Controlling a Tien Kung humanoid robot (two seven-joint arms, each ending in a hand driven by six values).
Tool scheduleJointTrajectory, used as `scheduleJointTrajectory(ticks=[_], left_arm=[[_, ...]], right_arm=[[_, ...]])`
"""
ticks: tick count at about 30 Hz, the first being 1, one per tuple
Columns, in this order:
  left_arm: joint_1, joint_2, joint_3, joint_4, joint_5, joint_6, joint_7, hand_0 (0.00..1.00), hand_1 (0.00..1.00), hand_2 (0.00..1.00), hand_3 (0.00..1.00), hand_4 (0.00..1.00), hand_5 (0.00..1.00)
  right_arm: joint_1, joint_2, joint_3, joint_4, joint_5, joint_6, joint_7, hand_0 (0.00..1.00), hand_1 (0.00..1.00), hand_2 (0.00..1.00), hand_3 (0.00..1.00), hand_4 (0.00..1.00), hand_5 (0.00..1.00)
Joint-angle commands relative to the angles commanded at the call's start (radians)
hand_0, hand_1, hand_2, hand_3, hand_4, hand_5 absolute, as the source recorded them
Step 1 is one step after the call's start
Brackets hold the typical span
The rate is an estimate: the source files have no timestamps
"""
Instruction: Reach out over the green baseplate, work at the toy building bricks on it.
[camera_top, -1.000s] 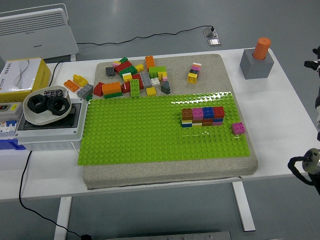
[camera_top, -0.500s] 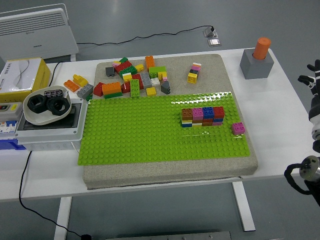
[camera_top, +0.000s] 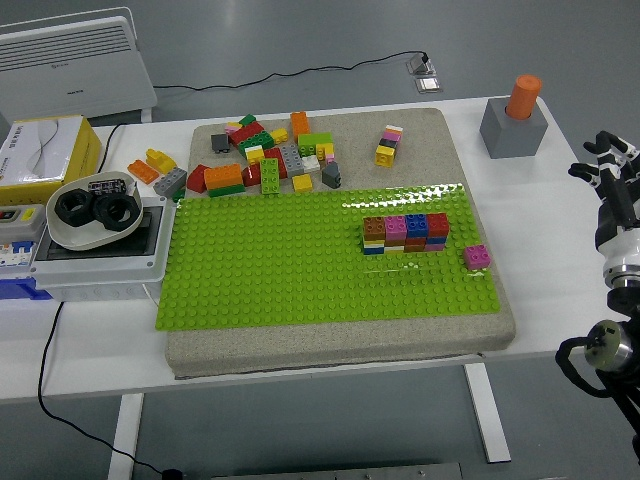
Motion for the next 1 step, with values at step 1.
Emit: scheduleJointTrajectory(ticks=[1], left_arm=[[-0.001, 0.001, -0.002, 0.000, 0.003, 0.000, 0.000, 0.685, 0.360, 0.557, 0.564, 0.694, 0.686]], right_arm=[[-0.002, 0.000, 0.001, 0.000, 0.000, 0.000, -0.001, 0.503, 0.404, 0.565, 0.595, 0.791, 0.415]])
